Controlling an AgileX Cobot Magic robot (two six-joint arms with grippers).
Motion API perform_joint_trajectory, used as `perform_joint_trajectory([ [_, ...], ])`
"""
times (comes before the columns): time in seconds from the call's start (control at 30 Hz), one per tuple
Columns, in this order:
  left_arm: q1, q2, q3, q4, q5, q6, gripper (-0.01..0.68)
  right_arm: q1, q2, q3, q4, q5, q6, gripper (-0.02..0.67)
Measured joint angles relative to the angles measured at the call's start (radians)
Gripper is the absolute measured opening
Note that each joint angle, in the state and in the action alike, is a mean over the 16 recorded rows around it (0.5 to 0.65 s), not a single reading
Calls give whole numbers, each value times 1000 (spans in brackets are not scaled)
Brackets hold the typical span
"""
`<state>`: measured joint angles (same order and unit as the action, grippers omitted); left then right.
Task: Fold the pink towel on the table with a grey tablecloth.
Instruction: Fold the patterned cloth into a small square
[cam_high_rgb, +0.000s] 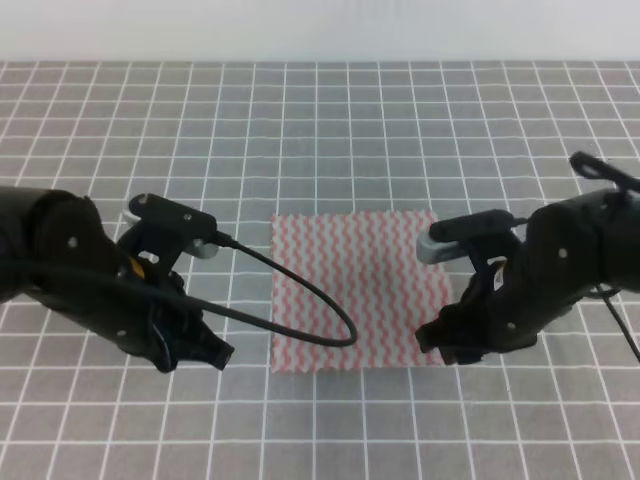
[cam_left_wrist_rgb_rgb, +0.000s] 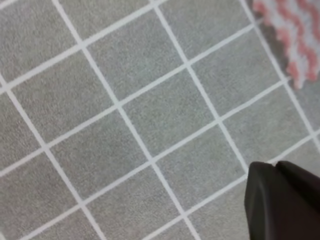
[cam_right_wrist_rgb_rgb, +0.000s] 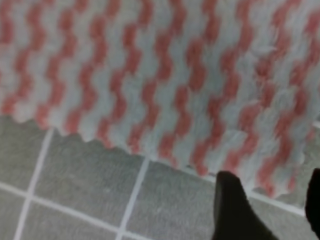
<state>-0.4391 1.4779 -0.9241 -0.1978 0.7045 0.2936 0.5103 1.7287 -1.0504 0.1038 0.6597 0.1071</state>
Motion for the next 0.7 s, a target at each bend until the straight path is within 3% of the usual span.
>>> perform_joint_trajectory([
  [0.4, -1, 18, 0, 17, -32, 0, -2, 0, 70, -18, -8, -33, 26, 266],
  [0.7, 0, 16, 0, 28, -33, 31, 16, 0, 78, -89, -11, -2, 27, 125],
])
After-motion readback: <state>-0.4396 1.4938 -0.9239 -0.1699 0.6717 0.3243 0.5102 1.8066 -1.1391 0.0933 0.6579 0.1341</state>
